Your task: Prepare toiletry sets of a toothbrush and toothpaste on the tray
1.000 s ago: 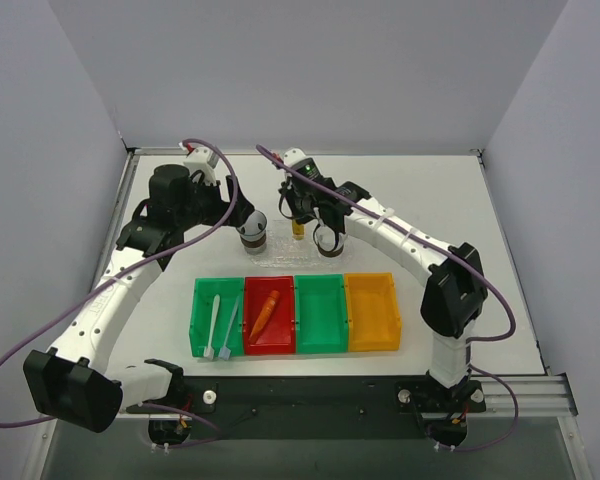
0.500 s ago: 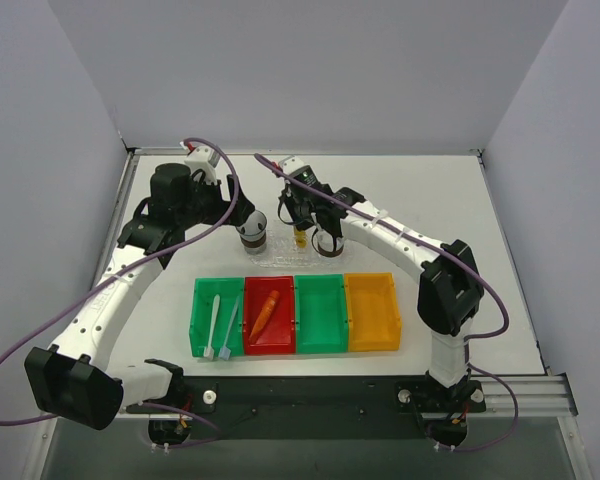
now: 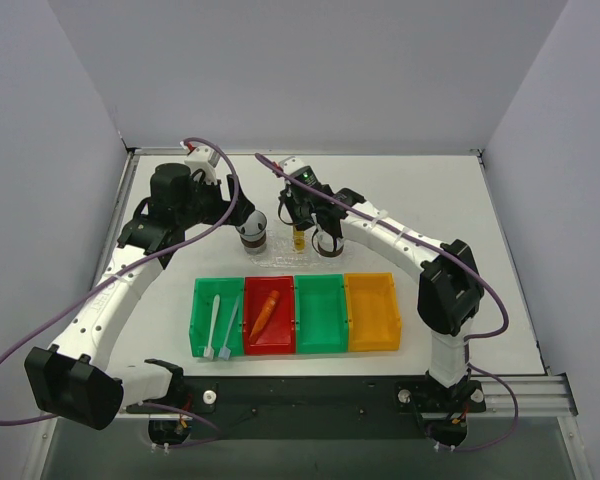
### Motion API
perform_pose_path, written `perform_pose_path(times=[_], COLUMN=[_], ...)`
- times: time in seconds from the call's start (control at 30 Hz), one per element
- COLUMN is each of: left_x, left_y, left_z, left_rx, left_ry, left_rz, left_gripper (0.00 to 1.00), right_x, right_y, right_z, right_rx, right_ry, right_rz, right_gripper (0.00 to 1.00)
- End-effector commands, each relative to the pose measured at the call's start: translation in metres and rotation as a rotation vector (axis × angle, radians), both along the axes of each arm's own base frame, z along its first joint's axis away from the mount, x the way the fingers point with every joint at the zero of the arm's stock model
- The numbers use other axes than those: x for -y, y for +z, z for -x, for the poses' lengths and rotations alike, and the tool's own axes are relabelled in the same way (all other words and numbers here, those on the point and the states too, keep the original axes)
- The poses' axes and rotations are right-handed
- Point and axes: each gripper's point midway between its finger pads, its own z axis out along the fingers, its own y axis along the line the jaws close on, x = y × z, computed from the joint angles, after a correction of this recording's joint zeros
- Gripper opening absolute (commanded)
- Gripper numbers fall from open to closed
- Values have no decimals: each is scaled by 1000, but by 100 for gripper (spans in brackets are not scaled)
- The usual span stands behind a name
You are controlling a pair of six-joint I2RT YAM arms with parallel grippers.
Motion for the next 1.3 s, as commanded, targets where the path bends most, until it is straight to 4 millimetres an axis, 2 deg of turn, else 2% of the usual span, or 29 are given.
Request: perform_pose_path(times=[0.0, 0.1, 0.27, 0.47, 0.67, 0.8, 0.83, 0.87, 0.9, 0.93, 1.0, 1.03, 1.13, 1.17, 1.27], left_x=[0, 0, -1, -4, -10, -22, -22, -13, -13, -10, 4, 6, 22, 24, 50], left_y=[22, 22, 22, 23, 15, -6, -11, -16, -26, -35, -49, -59, -74, -90, -127], left_z=[-5, -5, -4, -1, 11, 27, 32, 40, 49, 57, 75, 84, 104, 111, 129], left_rx=[63, 65, 64, 69, 43, -24, -33, -39, -71, -96, -148, -169, -198, -227, -288], left_ry=[2, 3, 5, 8, 21, 86, 79, 58, 51, 36, -11, -24, -53, -49, -78], left_rz=[5, 5, 2, 7, -2, -75, -110, -147, -188, -201, -192, -191, -183, -201, -239], left_gripper=[88, 88, 88, 88, 84, 82, 81, 81, 81, 80, 80, 79, 76, 75, 72], right_x=[2, 3, 1, 1, 11, 26, 34, 34, 39, 47, 52, 63, 79, 88, 112], right_y=[1, 0, 7, 34, 61, 77, 87, 90, 92, 104, 111, 119, 127, 128, 132], right_z=[-7, -7, -8, -11, -12, -10, -11, -8, -7, -6, -1, 0, 13, 13, 19], right_rx=[10, 6, 12, 53, 73, 63, 72, 61, 56, 68, 42, 52, 37, 36, 38], right_ry=[-24, -29, -33, -48, -81, -119, -135, -135, -142, -154, -148, -163, -167, -184, -224], right_rz=[-7, -1, -15, -53, -119, -188, -211, -237, -248, -274, -319, -338, -369, -375, -402], right_gripper=[16, 22, 24, 32, 34, 34, 34, 34, 34, 34, 34, 34, 36, 37, 37])
